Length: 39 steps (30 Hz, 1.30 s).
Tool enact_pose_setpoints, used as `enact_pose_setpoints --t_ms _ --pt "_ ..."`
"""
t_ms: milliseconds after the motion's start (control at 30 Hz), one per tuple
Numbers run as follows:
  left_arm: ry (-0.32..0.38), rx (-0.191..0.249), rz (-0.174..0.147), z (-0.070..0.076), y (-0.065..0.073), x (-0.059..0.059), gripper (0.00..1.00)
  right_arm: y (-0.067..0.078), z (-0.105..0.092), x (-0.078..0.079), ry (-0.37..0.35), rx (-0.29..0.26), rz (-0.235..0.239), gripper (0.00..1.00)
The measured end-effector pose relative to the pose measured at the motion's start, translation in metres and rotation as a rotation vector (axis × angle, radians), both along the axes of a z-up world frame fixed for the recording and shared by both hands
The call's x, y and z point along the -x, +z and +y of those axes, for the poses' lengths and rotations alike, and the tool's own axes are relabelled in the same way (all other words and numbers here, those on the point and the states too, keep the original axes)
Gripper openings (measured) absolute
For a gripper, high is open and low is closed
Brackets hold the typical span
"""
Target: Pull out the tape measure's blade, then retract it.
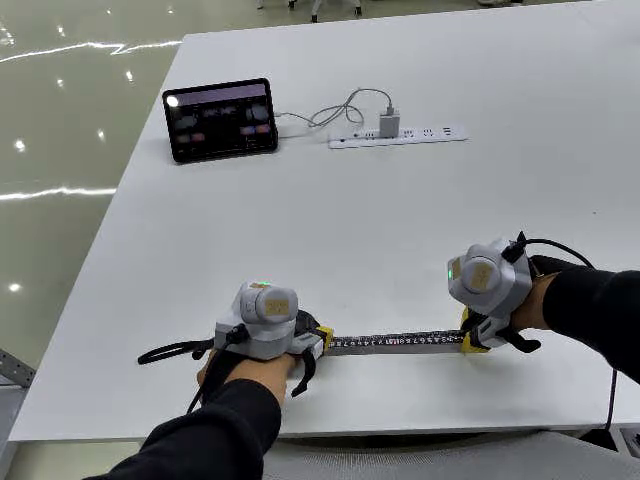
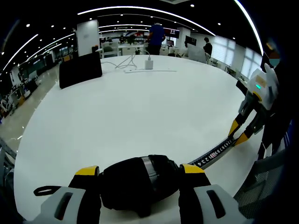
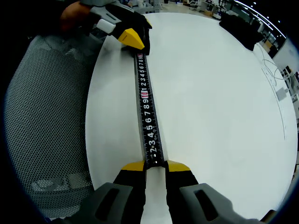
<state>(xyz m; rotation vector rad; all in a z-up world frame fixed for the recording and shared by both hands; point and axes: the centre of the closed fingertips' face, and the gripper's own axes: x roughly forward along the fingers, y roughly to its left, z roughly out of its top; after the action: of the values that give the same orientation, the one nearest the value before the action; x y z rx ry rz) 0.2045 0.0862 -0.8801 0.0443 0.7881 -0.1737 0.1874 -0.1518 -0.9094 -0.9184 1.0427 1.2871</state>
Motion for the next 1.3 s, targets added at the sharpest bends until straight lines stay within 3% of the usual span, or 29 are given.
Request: enact_pose_setpoints --t_ms 1300 --pt "0.001 0.000 0.001 0.001 -0.001 -0.001 0.63 0.000 0.019 0.002 0.013 -0.018 0.003 0.11"
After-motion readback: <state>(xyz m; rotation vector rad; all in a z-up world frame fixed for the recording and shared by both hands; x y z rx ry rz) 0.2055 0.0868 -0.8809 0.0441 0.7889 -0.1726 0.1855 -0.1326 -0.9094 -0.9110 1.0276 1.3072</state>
